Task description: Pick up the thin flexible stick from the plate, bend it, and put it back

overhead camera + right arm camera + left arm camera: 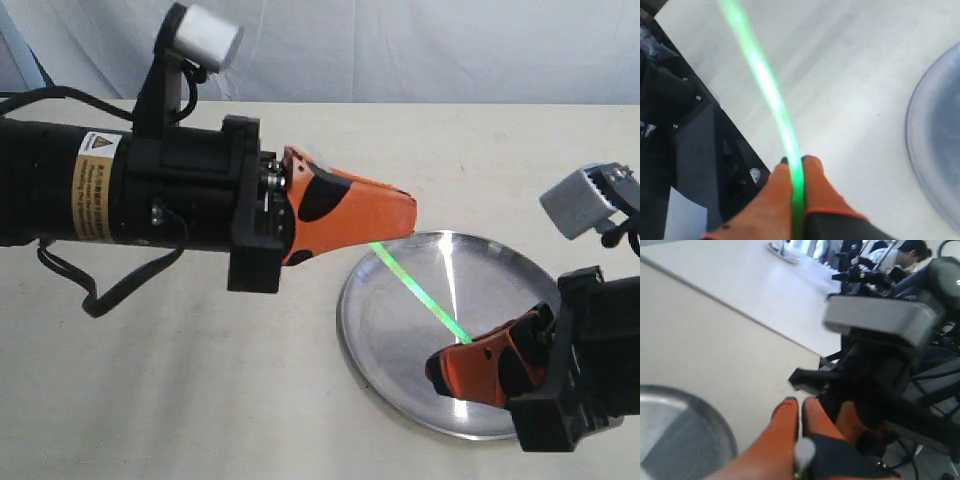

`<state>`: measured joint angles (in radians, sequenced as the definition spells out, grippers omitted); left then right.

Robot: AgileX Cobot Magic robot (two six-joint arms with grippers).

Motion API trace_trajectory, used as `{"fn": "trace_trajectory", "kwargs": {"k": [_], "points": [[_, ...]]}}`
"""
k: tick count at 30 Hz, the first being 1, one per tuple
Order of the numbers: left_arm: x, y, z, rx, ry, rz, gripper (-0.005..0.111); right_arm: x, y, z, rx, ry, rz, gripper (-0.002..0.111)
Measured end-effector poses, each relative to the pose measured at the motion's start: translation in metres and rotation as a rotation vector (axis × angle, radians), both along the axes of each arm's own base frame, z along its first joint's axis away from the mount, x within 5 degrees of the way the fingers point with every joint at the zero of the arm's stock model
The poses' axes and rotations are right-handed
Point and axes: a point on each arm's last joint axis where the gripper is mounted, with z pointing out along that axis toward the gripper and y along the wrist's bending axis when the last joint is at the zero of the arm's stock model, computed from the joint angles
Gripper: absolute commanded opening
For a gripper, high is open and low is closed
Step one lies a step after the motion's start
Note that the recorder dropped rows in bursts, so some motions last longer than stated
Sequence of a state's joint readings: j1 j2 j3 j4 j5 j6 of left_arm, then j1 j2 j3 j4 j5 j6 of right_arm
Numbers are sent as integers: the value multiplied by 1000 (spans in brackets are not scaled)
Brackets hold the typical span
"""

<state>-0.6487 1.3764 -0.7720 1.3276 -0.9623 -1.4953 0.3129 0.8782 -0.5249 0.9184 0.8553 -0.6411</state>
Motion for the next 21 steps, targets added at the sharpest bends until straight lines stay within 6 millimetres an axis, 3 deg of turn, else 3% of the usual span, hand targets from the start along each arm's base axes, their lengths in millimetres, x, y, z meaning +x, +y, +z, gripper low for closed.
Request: {"fn": "trace_trajectory", "kwargs": {"k": [8,14,21], "points": [[5,-1,9,-110,-69,56,0,4,10,5,143,16,23,-1],[16,2,-9,105,-127,157,0,-1,19,16,303,-21,115,-1],[10,5,-21,244,-148,90,0,5,17,19,313,-84,50,-1]]}}
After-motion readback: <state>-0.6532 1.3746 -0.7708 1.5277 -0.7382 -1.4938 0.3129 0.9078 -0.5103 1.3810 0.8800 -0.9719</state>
